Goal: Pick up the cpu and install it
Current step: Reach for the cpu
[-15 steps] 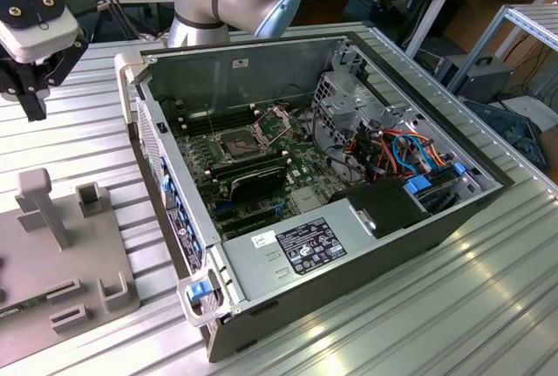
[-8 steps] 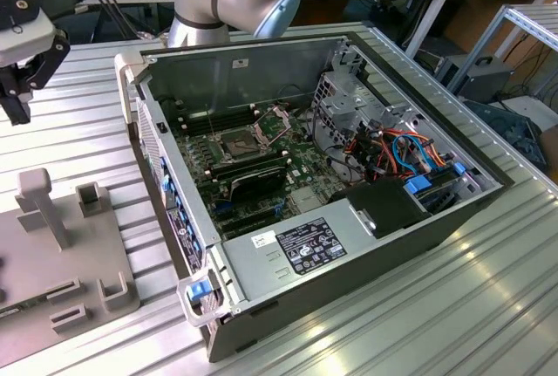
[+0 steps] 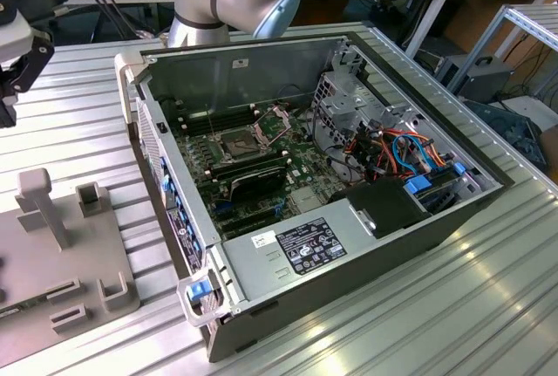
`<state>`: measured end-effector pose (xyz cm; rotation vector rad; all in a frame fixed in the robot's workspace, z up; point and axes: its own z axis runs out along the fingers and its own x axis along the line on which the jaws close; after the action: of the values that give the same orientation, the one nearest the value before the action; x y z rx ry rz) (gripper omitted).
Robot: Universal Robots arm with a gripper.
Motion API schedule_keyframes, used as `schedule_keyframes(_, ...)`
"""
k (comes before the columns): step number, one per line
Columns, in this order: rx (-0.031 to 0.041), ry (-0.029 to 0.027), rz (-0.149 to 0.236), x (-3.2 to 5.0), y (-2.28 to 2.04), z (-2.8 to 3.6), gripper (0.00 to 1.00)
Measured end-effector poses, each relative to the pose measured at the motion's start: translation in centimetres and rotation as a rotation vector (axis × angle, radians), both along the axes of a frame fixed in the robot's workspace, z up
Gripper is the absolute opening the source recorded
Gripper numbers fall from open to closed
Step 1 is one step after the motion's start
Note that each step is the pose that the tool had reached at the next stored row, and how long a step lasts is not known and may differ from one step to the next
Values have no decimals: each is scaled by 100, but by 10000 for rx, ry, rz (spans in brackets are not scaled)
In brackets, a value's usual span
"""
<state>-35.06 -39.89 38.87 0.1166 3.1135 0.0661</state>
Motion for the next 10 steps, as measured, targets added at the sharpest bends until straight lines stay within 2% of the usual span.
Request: schedule_keyframes(10, -30, 0, 1, -158, 0, -16, 11)
